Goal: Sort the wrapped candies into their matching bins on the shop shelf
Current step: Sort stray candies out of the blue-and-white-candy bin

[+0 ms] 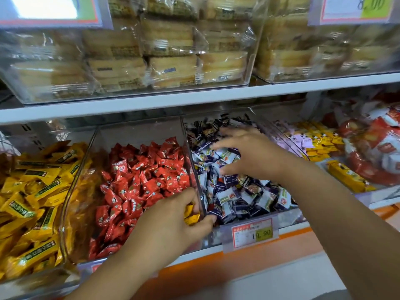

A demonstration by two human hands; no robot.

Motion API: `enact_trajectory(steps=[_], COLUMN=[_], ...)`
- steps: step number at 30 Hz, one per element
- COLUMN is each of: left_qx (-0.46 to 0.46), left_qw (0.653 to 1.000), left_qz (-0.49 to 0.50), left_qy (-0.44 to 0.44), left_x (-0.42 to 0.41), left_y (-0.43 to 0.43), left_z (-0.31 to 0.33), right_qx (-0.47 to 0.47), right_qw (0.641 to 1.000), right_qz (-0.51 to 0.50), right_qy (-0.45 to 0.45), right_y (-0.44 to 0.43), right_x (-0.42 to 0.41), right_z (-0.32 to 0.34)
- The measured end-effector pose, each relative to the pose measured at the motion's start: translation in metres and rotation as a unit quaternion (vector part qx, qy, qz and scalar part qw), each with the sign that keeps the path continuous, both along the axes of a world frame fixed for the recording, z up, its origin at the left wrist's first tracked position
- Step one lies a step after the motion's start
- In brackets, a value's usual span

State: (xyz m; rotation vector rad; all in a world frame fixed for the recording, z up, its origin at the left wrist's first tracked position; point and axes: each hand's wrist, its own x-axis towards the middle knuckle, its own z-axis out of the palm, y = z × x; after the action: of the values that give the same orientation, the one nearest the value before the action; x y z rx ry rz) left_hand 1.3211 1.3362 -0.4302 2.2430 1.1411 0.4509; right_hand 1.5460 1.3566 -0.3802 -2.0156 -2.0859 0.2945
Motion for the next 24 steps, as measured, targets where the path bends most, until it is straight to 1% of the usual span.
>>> enact_trajectory(steps=[1, 2, 3, 5, 6, 10, 13, 19, 22, 24], left_qx=[0.003, 0.009, 0.014, 0.024, 0.025, 0.015, 0.012, 0.004, 0.003, -0.001], left_qw=[1.000, 1.000, 1.000, 1.000, 1.000, 1.000, 1.000, 1.000, 1.000, 1.000], left_qz=[-0.002, -0.003, -0.002, 0.002, 0.003, 0.003, 0.004, -0.001, -0.002, -0.004], left_qy=[0.003, 0.007, 0.009, 0.006, 0.005, 0.005, -0.004, -0.016, -0.018, -0.017], left_x=[0.000, 0.000, 0.000, 0.001, 0.001, 0.001, 0.000, -0.001, -0.002, -0.002], left_y=[0.000, 0.000, 0.000, 0.001, 0.001, 0.000, 0.000, 0.001, 0.001, 0.001], left_z=[0.000, 0.000, 0.000, -0.001, -0.002, -0.003, -0.005, -0.007, -0.007, -0.007], right_qx=[0.016, 0.009, -0.023, -0.085, -0.099, -0.077, -0.073, -0.102, -0.101, -0.096], right_qw=[1.000, 0.999, 0.997, 0.991, 0.989, 0.996, 0.996, 0.994, 0.993, 0.993], right_qz=[0.020, 0.042, 0.062, 0.103, 0.109, 0.048, 0.032, 0.041, 0.063, 0.065], right_qy=[0.006, 0.032, 0.046, 0.018, 0.002, -0.001, 0.027, 0.012, -0.001, 0.009], right_y=[-0.009, -0.018, -0.025, -0.029, -0.027, -0.020, -0.020, -0.016, -0.014, -0.013], right_x=[-0.003, -0.010, -0.019, -0.034, -0.034, -0.003, 0.010, -0.003, -0.006, -0.007], right_z=[0.004, 0.005, 0.002, -0.013, -0.024, -0.026, -0.021, -0.031, -0.033, -0.035])
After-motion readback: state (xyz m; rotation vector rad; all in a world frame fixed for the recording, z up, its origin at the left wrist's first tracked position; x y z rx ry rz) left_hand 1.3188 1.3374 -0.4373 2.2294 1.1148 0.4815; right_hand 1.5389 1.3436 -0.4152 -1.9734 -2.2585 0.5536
